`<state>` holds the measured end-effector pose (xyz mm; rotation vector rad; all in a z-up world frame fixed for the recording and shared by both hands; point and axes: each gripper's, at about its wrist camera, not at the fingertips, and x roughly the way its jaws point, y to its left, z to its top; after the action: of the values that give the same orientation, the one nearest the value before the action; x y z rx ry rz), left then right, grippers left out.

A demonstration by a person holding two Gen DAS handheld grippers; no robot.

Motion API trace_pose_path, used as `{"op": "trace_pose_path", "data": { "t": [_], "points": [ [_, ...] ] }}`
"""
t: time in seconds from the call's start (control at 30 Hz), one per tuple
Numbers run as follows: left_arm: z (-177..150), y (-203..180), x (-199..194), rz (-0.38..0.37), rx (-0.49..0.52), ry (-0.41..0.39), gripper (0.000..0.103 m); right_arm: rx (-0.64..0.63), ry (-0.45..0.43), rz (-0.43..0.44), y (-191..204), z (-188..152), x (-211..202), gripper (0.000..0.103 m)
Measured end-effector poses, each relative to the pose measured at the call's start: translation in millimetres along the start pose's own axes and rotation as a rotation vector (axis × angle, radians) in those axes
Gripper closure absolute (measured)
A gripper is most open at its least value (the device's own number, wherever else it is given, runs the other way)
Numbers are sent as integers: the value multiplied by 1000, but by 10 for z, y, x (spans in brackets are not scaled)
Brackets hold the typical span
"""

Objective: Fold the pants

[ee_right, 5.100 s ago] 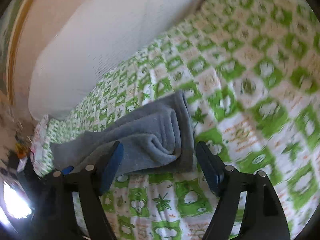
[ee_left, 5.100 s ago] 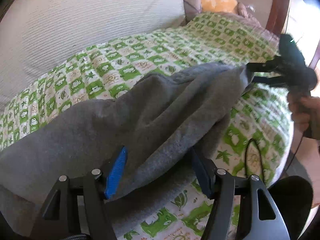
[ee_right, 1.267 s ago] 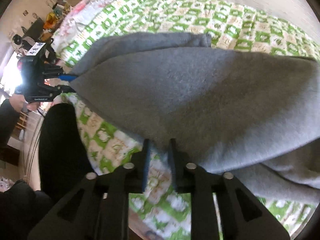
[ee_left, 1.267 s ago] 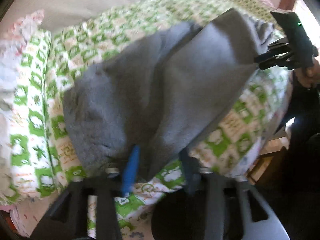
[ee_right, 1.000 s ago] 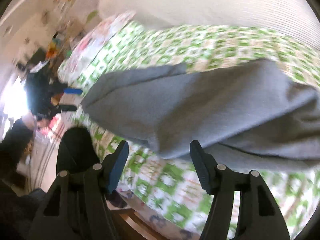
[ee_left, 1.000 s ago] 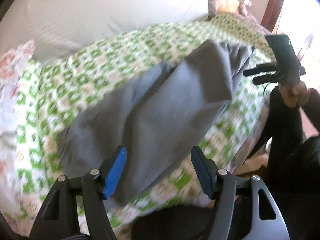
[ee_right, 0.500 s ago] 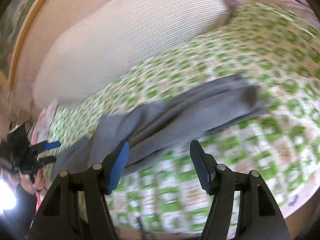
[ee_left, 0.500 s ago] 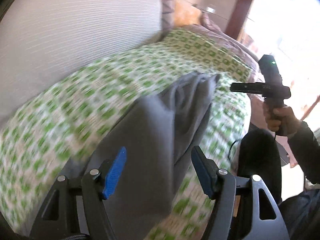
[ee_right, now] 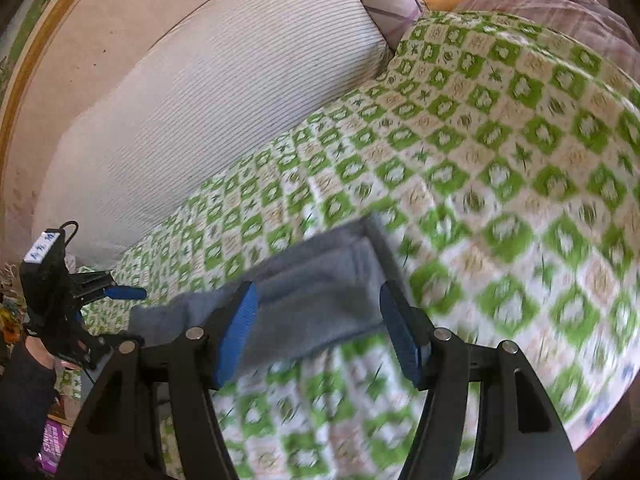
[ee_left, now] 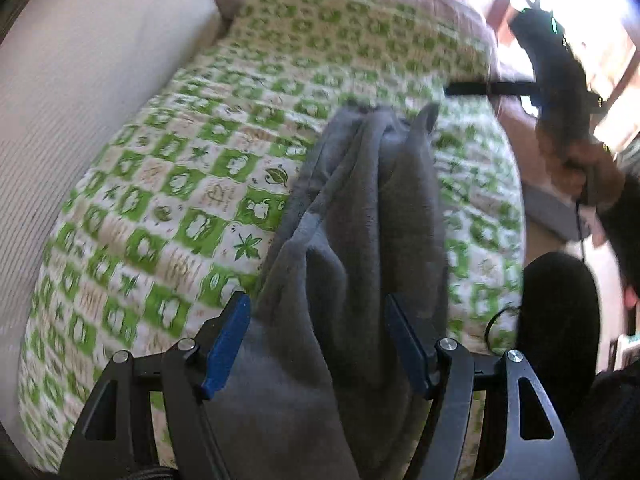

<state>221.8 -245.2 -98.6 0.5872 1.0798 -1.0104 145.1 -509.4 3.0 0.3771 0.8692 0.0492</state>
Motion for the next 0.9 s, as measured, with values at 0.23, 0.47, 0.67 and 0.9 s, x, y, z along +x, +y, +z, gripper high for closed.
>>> {"op": "trace_pose_path", "data": {
  "t": [0.23, 0.47, 0.67, 0.9],
  "points": [
    [48, 130, 351, -46, -6, 75, 34, -69, 134, -26, -101, 320, 587, 50],
    [-181, 231, 499, -105, -64, 78, 84, -172, 208, -83, -76, 151, 960, 94],
    [-111, 319, 185, -65, -93, -8, 90, -199, 87, -66, 101, 432, 777, 96],
    [-159, 712, 486, 21, -258, 82, 78, -177, 187, -153, 22, 434, 1191, 88]
  ]
}}
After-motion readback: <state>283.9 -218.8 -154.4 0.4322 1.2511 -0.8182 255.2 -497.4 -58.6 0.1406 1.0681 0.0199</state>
